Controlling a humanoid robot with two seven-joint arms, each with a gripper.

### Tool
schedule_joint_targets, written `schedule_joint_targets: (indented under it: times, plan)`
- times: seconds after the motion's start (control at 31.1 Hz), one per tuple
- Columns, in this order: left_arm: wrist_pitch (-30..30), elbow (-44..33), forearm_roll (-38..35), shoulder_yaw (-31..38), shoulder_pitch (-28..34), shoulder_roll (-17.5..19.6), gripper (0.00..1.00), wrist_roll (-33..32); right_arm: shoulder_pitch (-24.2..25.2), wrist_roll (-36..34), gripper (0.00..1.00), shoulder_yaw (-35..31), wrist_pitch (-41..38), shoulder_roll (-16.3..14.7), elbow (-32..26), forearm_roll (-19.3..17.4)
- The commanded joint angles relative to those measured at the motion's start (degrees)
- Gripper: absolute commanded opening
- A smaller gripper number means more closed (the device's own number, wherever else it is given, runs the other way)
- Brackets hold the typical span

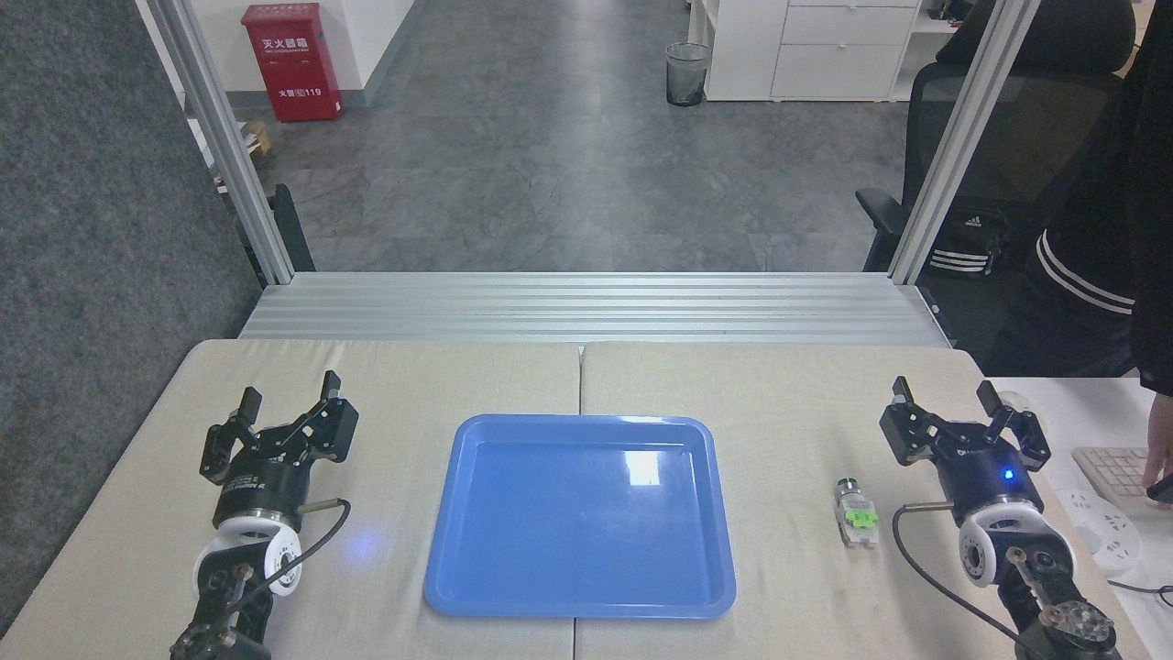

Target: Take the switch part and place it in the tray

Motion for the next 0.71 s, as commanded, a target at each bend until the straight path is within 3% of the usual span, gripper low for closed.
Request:
schedule_joint_targets:
  times: [0.0,0.32,0.67]
  plan:
    - [0.1,-0.2,-0.2,-1.0,0.1,-0.1,1.0,-0.4,0.0,0.0,0.97,0.0,0.1,0.1,0.0,0.0]
    - [0.2,0.1,-5.7,-1.7,0.0,-0.1,1.0,0.0,0.1,0.0,0.97,0.0,0.1,0.1,0.0,0.0]
    - [0.1,0.6,-6.0,-1.7,0.0,0.0,1.0,0.5,0.1,0.0,0.97,0.0,0.1,0.1,0.0,0.0]
